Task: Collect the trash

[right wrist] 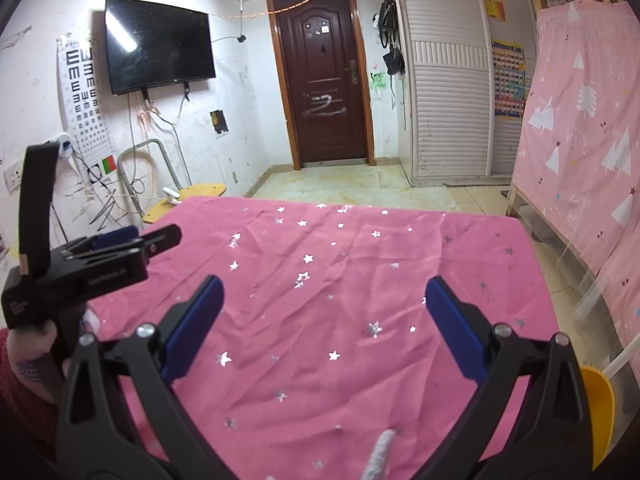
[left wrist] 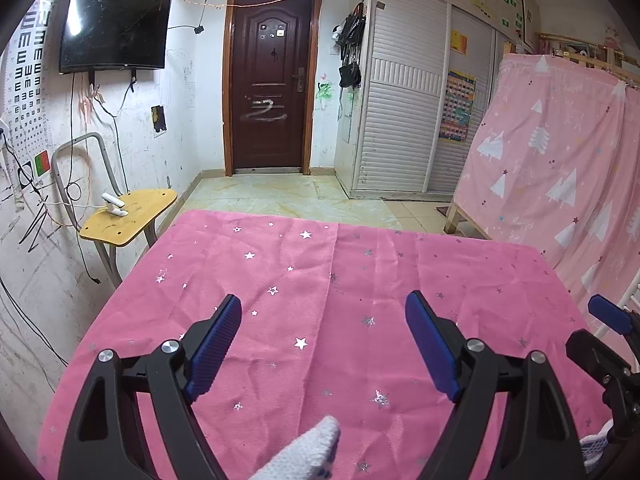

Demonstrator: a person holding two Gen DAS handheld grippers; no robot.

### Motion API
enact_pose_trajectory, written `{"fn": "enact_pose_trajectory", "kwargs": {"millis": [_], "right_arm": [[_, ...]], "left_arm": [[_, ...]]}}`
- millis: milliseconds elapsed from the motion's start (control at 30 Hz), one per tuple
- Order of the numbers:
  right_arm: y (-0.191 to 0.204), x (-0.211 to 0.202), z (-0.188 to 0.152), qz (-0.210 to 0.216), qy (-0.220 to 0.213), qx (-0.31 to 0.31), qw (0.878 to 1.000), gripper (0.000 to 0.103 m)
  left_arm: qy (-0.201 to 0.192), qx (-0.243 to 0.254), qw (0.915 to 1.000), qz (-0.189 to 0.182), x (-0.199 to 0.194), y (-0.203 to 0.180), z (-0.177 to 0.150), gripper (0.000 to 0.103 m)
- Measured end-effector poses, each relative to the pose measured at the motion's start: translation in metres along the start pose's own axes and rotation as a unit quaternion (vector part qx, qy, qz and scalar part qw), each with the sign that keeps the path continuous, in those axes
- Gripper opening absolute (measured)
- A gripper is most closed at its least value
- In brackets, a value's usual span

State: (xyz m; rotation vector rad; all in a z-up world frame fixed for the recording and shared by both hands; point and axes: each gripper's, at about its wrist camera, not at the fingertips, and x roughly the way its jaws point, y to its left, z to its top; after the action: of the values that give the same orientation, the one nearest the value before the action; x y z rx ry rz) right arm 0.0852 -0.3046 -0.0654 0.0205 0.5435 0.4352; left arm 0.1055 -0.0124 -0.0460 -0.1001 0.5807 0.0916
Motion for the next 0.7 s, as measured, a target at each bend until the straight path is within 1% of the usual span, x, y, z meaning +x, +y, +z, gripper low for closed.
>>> {"fn": "enact_pose_trajectory", "kwargs": {"millis": [700], "right_arm": [[0.0011,0.0,-0.0001,-0.001,0.0,0.0,1.0,0.097]], "left_arm": [[-0.001,-0.001,1.0,0.006,0.0031,0.0083,-0.002,0.076]]}}
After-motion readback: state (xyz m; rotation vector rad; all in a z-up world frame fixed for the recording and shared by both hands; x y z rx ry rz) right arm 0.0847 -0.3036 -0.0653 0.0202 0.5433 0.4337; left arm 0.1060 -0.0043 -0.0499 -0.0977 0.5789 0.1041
